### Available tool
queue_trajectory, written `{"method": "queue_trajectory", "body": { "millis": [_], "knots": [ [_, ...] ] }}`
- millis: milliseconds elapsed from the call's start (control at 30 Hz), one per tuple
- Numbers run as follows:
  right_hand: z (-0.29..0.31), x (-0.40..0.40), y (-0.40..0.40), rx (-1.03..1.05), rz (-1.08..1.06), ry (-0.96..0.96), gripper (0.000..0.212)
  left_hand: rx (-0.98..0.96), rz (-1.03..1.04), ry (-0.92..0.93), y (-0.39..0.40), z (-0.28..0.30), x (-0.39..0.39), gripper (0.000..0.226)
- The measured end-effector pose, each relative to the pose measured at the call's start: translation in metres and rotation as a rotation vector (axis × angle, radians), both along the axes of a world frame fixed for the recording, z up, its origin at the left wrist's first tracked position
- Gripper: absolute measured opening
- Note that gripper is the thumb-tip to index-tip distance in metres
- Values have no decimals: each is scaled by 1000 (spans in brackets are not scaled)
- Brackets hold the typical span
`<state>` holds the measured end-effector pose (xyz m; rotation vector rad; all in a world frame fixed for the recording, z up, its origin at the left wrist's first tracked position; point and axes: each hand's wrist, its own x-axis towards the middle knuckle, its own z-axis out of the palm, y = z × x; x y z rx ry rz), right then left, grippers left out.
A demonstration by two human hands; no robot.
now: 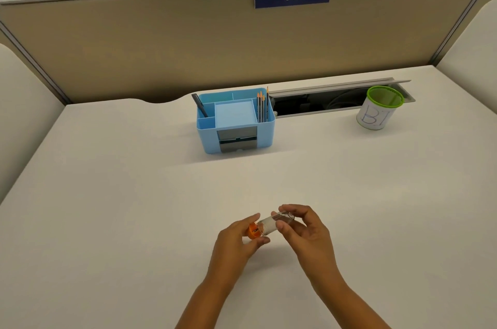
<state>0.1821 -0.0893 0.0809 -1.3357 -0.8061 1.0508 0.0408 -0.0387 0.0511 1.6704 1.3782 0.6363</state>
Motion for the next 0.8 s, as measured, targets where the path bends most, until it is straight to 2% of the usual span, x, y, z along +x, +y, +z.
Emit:
{"method": "queue_trajectory", "body": {
  "millis": [100, 200, 267, 367, 467, 800],
  "knots": [
    [2, 5, 2, -6, 22, -20, 30, -82, -127, -12, 6, 12, -4, 52],
    [5, 10, 4, -12, 8, 26, 25, -148, -192, -203, 8, 27, -3, 33],
    [7, 11, 6, -33, 25, 27, 23, -134, -151, -325, 6, 35, 1, 32],
    [11, 7, 6, -70, 132, -45, 19, -94, 51, -422, 3, 41, 10, 36],
    [14, 1, 2, -69, 185, -120, 17, -44, 187, -379, 5, 43, 14, 37],
    [21, -4, -5, -21, 24, -274, 28, 63, 222, -184, 5, 40, 19, 36]
  ]
}}
